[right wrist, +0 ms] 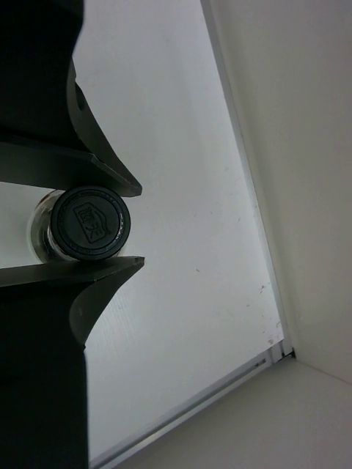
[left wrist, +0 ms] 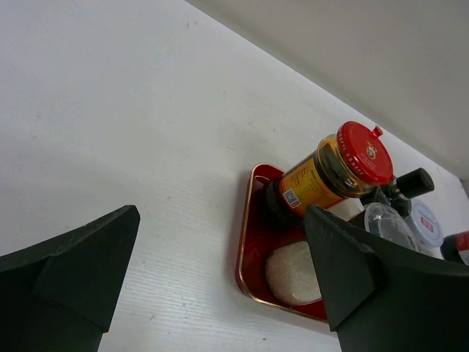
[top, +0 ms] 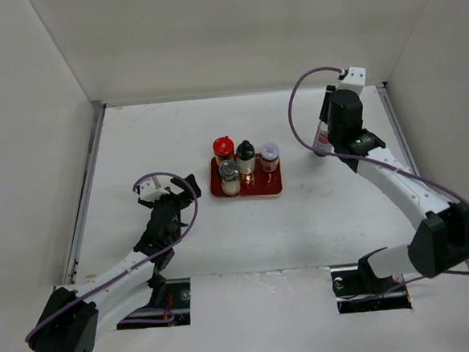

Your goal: Organize the condiment bottles

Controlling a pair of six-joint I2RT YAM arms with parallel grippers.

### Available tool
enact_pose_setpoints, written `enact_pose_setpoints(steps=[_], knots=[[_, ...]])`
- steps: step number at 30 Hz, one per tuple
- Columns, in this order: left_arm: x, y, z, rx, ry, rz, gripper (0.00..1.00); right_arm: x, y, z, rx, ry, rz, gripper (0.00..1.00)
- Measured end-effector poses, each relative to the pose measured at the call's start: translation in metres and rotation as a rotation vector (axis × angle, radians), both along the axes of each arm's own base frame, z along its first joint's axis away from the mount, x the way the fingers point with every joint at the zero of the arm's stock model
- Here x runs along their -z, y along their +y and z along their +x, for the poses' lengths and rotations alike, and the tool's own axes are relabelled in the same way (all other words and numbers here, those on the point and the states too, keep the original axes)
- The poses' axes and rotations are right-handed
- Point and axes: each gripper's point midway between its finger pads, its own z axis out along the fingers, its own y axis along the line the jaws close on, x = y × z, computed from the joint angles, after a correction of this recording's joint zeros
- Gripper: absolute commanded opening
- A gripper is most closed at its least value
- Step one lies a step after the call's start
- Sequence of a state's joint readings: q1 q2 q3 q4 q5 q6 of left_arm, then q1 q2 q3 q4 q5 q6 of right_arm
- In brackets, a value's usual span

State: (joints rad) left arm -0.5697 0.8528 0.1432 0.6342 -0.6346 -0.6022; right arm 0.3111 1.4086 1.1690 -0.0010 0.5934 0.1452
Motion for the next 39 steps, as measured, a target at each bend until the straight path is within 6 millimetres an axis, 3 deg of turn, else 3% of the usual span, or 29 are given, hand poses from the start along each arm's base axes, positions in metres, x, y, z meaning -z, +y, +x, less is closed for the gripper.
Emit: enact_pose_setpoints(steps=[4, 9, 14, 19, 24, 31, 39], knots=[[-0.001, 0.001, 0.001, -0.005, -0.005, -0.004, 1.00, -0.028, 0.031, -0.033, -0.075, -0.073, 0.015, 0.27], [-0.002, 0.007, 0.001, -0.029, -0.008, -0.005, 1.00, -0.049, 0.090, -0.065, -0.236, -0.131, 0.057, 0.27], [-0.007, 0.011, 0.001, -0.048, -0.024, -0.016, 1.00, -0.036, 0.144, -0.079, -0.372, -0.098, 0.068, 0.27], [-0.011, 0.015, 0.001, -0.062, -0.036, -0.025, 1.00, -0.002, 0.184, -0.079, -0.456, -0.026, 0.045, 0.27], [-0.008, 0.015, 0.002, -0.065, -0.024, -0.020, 1.00, 0.029, 0.208, -0.077, -0.498, 0.035, 0.014, 0.28], [-0.003, 0.017, 0.001, -0.069, -0.009, -0.010, 1.00, 0.028, 0.220, -0.073, -0.511, 0.004, 0.037, 0.32], [0.004, 0.017, 0.002, -0.072, 0.013, 0.001, 1.00, 0.020, 0.229, -0.072, -0.517, -0.050, 0.078, 0.76]])
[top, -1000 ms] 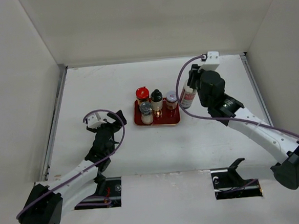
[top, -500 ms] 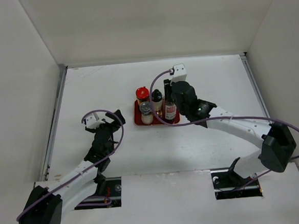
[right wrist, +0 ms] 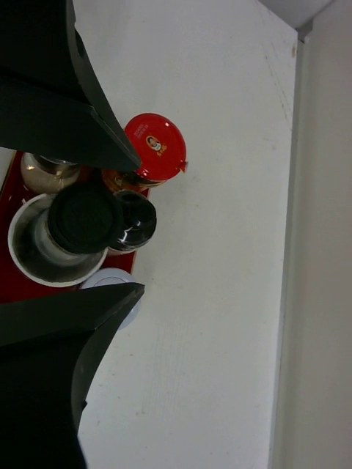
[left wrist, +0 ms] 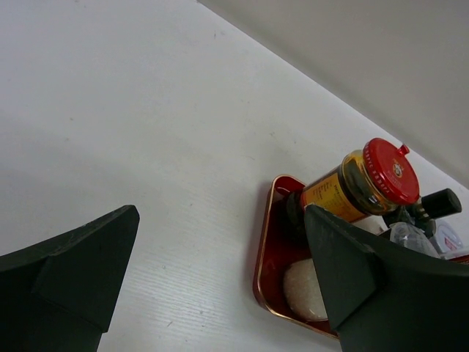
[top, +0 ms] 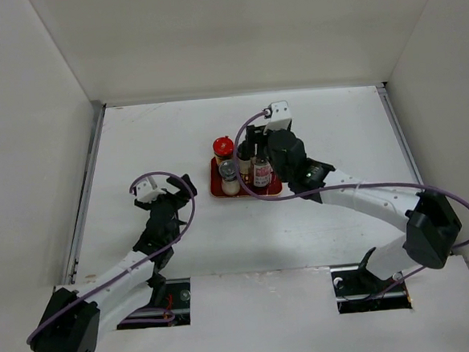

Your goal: Organize the condiment bottles

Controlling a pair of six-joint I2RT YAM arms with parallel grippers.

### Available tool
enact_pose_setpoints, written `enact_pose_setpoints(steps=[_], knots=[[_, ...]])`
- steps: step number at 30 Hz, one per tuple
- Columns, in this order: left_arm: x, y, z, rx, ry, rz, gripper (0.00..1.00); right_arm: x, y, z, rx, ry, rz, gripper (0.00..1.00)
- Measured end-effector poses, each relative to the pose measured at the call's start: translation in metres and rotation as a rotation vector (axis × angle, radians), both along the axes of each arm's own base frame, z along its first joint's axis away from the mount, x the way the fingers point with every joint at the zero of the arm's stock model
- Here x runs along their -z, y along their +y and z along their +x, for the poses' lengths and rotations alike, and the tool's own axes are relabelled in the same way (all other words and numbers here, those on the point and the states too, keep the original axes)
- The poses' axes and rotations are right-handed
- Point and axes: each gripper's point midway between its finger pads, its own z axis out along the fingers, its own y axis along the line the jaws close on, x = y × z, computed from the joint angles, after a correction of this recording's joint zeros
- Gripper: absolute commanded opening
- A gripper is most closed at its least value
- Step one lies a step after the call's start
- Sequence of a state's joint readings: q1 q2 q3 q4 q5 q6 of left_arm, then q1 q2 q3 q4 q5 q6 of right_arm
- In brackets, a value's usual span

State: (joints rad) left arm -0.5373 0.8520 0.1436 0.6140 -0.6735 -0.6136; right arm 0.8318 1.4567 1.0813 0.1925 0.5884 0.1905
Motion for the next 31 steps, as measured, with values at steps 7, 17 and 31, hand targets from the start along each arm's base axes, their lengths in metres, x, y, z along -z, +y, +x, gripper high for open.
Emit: enact_pose_setpoints(steps=[7, 17, 31], knots=[[0.010, 0.003, 0.000, -0.022, 0.048, 0.028, 1.00, -0.010, -0.001, -0.013, -0.014, -0.032, 0.024, 1.00], [-0.001, -0.011, 0.004, -0.002, 0.057, 0.037, 1.00, -0.047, -0.073, -0.050, 0.107, -0.168, 0.196, 1.00], [-0.013, -0.035, 0.003, 0.052, 0.068, 0.054, 1.00, 0.029, -0.166, -0.066, 0.384, -0.119, 0.215, 1.00]])
